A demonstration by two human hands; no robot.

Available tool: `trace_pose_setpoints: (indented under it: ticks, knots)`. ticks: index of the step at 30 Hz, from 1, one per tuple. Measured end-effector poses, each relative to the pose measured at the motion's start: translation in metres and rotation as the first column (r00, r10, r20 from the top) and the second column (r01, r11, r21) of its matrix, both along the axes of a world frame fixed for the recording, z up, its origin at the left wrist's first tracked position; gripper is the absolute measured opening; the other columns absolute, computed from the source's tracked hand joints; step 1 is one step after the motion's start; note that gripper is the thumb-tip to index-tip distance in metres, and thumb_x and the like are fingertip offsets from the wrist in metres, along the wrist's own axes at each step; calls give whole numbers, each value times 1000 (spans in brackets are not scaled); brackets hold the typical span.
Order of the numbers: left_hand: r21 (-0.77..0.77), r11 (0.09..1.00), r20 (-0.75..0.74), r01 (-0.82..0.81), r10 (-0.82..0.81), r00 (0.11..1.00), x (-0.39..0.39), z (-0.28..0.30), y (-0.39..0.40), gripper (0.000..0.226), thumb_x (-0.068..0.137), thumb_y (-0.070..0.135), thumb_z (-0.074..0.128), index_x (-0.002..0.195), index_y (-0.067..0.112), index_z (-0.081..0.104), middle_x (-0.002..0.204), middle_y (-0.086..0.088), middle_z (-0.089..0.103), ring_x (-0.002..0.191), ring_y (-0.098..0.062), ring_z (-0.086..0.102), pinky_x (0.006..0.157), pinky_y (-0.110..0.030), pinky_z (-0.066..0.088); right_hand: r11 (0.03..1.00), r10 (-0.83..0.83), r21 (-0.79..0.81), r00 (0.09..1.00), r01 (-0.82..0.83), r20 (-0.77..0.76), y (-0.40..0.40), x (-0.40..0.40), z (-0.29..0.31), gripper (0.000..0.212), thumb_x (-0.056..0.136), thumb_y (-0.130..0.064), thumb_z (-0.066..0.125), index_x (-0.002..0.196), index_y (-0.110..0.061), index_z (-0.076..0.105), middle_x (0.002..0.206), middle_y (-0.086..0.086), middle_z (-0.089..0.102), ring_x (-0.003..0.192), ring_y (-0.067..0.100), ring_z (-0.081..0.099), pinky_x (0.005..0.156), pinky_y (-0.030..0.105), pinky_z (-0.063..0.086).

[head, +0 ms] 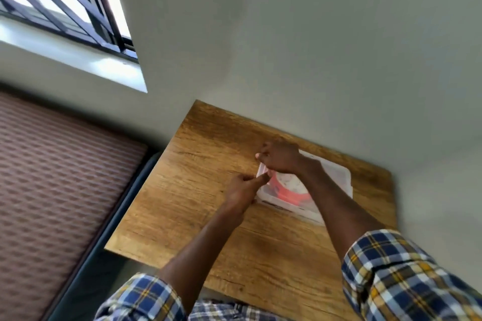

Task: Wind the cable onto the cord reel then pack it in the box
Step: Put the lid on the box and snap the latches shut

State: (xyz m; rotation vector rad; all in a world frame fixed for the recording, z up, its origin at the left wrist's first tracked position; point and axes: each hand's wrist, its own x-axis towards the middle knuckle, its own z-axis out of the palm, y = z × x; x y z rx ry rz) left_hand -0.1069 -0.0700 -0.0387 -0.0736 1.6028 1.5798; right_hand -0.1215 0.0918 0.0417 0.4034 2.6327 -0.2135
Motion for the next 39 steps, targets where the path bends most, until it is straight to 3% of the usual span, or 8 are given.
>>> trace_pose_setpoints:
  ticks: [9, 14, 17, 21, 24, 30, 34, 39]
  knots:
    - [57, 998, 57, 21, -24, 998, -4, 2, 1, 82, 60, 61, 96, 107, -2, 74, 89, -12, 71, 80, -27, 65, 69, -39, 53, 996, -75, -39, 996, 77, 40, -3, -12, 9, 25, 91, -36, 51, 89, -19, 68, 105, 7, 69, 88, 23, 61, 66, 32, 41]
    - [112, 993, -72, -45, 53, 996, -4, 16, 5, 30, 84, 26, 87, 102, 5, 74, 93, -13, 81, 88, -32, 78, 75, -43, 62, 974, -93, -214, 993, 76, -68, -1, -12, 7, 38, 87, -21, 53, 117, -31, 74, 128, -4, 70, 119, 21, 61, 99, 39, 46]
    - [112, 979, -300, -172, 198, 933, -5, 22, 9, 23, 89, 20, 82, 107, 11, 70, 99, -14, 77, 91, -28, 75, 76, -43, 62, 926, -207, -356, 957, 125, -203, 4, -15, 2, 23, 88, -27, 61, 101, -34, 79, 111, -12, 75, 110, 13, 63, 102, 41, 42]
    - [31, 928, -495, -370, 336, 801, -16, 23, 13, 27, 87, 26, 85, 102, 18, 64, 102, -4, 69, 93, -20, 68, 77, -38, 60, 811, -344, -575, 883, 108, -319, 9, -29, 4, 15, 88, -29, 72, 97, -25, 82, 99, -7, 78, 96, 9, 70, 94, 38, 54]
    - [-6, 912, -570, -410, 334, 751, -19, 24, 15, 29, 90, 26, 81, 106, 18, 59, 105, -4, 63, 94, -21, 64, 78, -43, 60, 811, -326, -580, 884, 79, -336, 4, -38, 4, 20, 89, -24, 72, 107, -22, 80, 112, -4, 77, 104, 10, 69, 98, 33, 53]
    - [-68, 920, -712, -385, 225, 665, -13, 23, 23, 23, 100, 18, 69, 107, 13, 48, 109, -6, 49, 91, -14, 51, 73, -31, 51, 872, -325, -479, 852, 102, -410, -3, -43, -12, 8, 84, -37, 74, 83, -30, 77, 92, -13, 75, 91, 6, 67, 95, 39, 49]
    - [-76, 925, -811, -373, 161, 563, -11, 22, 23, 17, 104, 19, 63, 101, 16, 47, 108, -3, 45, 84, -5, 47, 62, -21, 44, 776, -481, -613, 765, 145, -428, -5, -42, -14, 32, 86, -34, 76, 62, -19, 61, 64, -11, 58, 61, 2, 53, 68, 27, 44]
    - [-141, 920, -811, -366, 105, 575, -12, 26, 23, 17, 102, 20, 65, 103, 13, 50, 109, -4, 46, 80, -12, 50, 58, -20, 42, 737, -478, -669, 775, 97, -414, -4, -34, -3, 11, 88, -28, 75, 80, -21, 75, 81, -9, 71, 77, 4, 64, 73, 26, 47]
